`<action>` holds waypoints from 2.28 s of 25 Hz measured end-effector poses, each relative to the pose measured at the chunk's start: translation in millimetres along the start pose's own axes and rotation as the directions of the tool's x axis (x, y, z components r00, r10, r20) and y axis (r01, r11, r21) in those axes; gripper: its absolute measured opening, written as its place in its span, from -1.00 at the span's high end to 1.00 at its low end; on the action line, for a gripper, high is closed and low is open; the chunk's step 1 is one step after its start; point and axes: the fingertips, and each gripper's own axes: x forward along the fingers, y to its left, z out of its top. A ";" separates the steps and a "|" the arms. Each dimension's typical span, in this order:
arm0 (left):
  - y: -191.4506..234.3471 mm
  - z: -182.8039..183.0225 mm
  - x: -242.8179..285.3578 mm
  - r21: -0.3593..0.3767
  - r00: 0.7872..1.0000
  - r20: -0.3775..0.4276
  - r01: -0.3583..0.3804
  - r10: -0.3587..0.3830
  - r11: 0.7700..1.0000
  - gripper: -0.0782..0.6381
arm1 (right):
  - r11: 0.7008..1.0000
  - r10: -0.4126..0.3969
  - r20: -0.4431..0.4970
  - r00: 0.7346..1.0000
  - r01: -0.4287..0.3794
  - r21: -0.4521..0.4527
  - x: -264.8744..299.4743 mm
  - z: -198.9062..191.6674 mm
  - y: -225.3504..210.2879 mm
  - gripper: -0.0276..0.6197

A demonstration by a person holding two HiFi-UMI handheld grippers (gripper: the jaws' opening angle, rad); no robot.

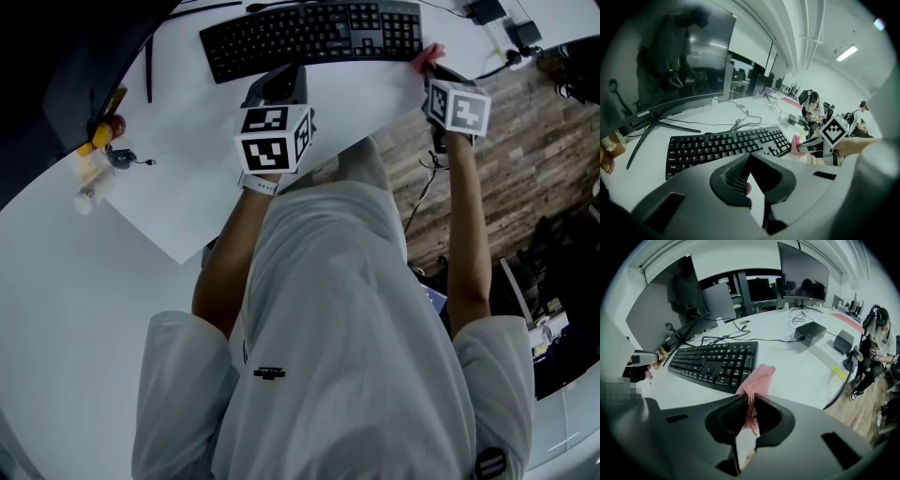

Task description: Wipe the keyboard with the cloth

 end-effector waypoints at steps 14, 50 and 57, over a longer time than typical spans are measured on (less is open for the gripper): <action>34.4 -19.3 -29.5 -0.060 0.999 0.010 -0.033 0.033 0.998 0.73 | 0.976 0.208 -0.037 0.977 -0.210 -0.058 30.2 4.2 147.6 0.80; 145.5 -40.4 -154.0 -0.319 0.966 0.111 -0.189 0.234 0.929 0.73 | 0.682 0.687 0.138 0.713 -0.567 -0.462 -65.7 145.2 384.8 0.79; 126.4 9.9 -185.5 -0.269 0.950 0.253 -0.114 0.184 0.956 0.73 | 0.722 0.646 0.315 0.695 -0.421 -0.549 -161.9 166.5 300.3 0.79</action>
